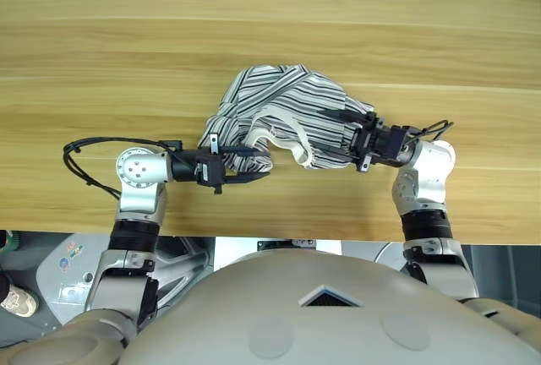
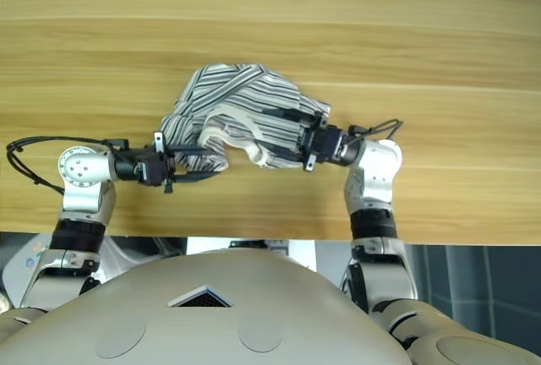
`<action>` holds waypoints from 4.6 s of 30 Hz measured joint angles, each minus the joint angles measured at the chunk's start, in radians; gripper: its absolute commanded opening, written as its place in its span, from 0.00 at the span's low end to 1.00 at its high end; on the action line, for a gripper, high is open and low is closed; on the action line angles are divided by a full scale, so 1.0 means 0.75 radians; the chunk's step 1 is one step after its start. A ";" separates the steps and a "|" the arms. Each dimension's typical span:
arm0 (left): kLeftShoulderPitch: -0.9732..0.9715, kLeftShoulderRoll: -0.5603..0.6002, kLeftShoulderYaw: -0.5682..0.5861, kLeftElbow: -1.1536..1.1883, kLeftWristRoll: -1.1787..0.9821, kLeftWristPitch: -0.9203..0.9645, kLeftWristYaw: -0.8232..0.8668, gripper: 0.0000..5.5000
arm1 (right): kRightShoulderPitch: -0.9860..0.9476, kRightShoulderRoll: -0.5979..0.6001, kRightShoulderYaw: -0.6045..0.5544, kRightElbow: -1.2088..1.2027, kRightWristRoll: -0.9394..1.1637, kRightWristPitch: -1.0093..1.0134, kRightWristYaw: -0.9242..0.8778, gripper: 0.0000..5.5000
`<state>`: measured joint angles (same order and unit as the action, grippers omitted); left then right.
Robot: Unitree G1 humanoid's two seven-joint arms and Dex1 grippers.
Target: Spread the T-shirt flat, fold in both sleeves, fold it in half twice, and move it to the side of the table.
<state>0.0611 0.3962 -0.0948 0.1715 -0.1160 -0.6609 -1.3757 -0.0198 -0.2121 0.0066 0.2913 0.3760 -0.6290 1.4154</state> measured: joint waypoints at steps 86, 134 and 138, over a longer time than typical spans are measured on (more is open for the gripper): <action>0.073 0.337 -0.129 -0.035 0.369 -0.075 0.764 0.30 | -0.023 -0.283 0.434 -0.007 -0.529 -0.249 -0.830 0.42; -0.065 0.709 -0.182 0.033 0.805 0.013 1.044 0.30 | -0.220 -0.490 0.487 0.285 -0.783 -0.249 -0.926 0.42; -0.154 0.706 -0.224 0.170 0.845 -0.010 1.104 0.30 | -0.174 -0.537 0.493 0.213 -0.738 -0.245 -0.881 0.42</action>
<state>-0.0547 0.9260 -0.2630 0.2993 0.5181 -0.6684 -0.5475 -0.1501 -0.6145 0.3765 0.4513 -0.1777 -0.8126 0.7546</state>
